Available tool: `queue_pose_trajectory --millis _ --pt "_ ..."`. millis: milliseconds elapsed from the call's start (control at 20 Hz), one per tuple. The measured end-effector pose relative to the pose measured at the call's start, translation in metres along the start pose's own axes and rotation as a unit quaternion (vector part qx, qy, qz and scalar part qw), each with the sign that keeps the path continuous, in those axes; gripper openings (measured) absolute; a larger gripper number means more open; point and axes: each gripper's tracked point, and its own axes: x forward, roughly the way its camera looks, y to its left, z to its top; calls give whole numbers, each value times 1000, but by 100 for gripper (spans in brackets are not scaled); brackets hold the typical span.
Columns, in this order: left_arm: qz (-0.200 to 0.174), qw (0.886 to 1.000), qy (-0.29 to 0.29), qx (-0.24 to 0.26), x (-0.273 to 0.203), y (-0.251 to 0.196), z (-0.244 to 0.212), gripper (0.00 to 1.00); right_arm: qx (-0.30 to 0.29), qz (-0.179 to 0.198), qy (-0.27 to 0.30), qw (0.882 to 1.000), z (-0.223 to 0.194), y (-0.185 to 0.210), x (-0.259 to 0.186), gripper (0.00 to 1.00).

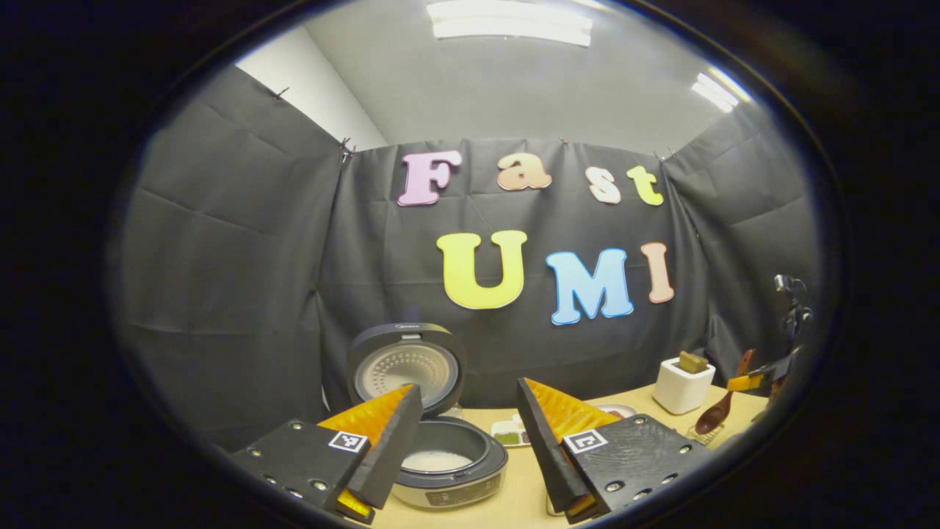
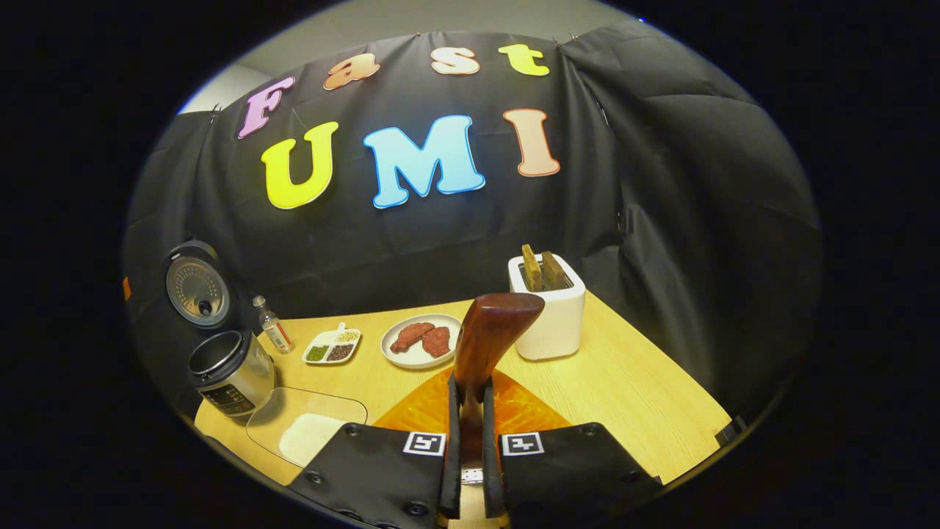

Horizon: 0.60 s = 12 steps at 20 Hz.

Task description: Close the left gripper, press the button to open the rice cooker; take a wooden spoon from the chopstick holder with the right hand, scoop a spoonful of rice and pour it into the rice cooker, then put the wooden spoon back into the chopstick holder.

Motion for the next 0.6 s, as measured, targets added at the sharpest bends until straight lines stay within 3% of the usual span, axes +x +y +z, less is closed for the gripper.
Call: queue_pose_trajectory --millis 350,400,600 --pt "18 1000 -2 6 -14 12 4 77 19 20 46 999 -32 -1 8 17" --pt "19 1000 -3 6 -15 13 4 77 16 21 49 998 -36 -1 8 13" --pt "21 1000 -5 1 -16 15 8 77 7 21 62 998 -53 -2 3 24"
